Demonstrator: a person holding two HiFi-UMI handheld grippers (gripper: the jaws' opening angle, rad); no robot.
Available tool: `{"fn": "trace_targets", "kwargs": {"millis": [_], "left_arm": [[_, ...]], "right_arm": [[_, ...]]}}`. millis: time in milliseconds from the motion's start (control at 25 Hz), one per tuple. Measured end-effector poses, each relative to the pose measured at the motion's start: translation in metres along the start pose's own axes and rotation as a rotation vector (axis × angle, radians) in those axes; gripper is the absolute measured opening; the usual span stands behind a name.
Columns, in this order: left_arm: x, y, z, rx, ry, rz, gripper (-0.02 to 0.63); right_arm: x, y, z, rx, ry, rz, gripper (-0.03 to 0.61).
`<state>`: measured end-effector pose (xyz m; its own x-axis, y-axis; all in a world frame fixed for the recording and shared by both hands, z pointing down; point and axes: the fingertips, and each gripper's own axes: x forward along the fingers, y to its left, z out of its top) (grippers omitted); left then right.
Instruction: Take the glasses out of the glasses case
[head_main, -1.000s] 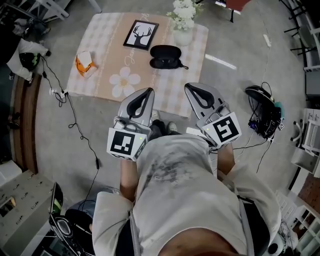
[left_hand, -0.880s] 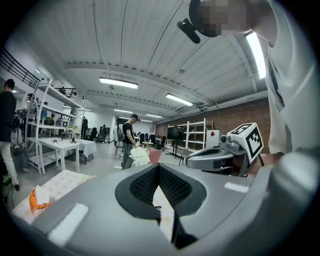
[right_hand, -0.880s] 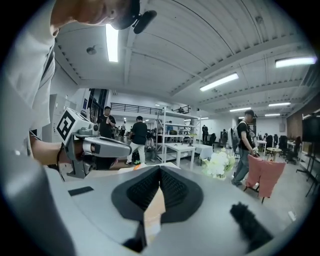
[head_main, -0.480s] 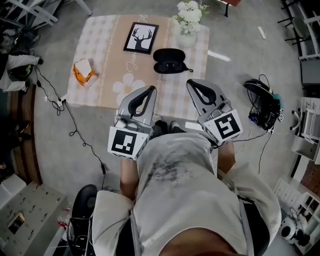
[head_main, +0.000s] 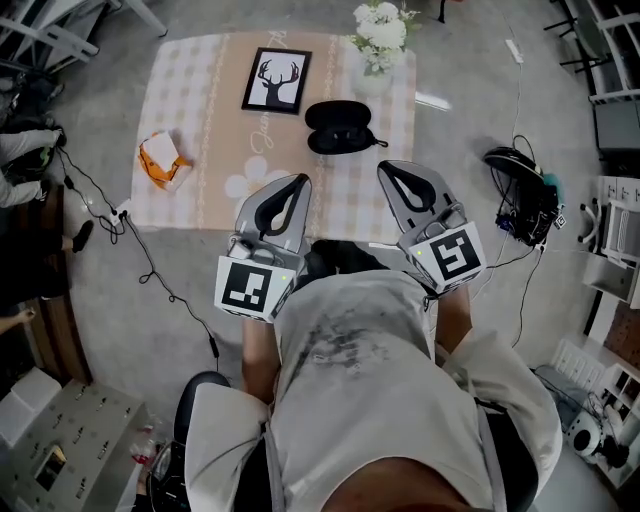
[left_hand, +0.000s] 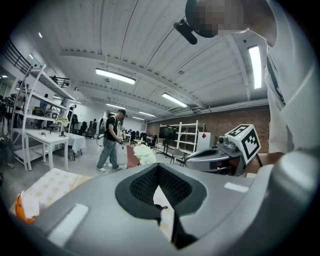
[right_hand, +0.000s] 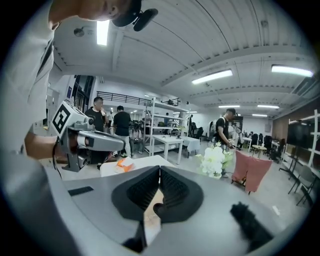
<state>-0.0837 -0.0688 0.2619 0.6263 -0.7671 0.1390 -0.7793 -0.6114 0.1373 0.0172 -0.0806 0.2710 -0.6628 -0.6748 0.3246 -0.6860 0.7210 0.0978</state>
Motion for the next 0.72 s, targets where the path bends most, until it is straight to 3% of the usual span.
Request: {"fn": "trace_targets", "kwargs": {"millis": [400, 720], "left_arm": [[0.025, 0.008, -0.027, -0.044, 0.052, 0.014, 0.008], [0.047, 0.021, -0.054, -0.072, 0.088, 0.051, 0.008]], "right_arm": [[0.029, -0.021, -0.024, -0.034, 0.055, 0.027, 0.018], [0.051, -0.037, -0.047, -0.006, 0.084, 0.063, 0.018]]}}
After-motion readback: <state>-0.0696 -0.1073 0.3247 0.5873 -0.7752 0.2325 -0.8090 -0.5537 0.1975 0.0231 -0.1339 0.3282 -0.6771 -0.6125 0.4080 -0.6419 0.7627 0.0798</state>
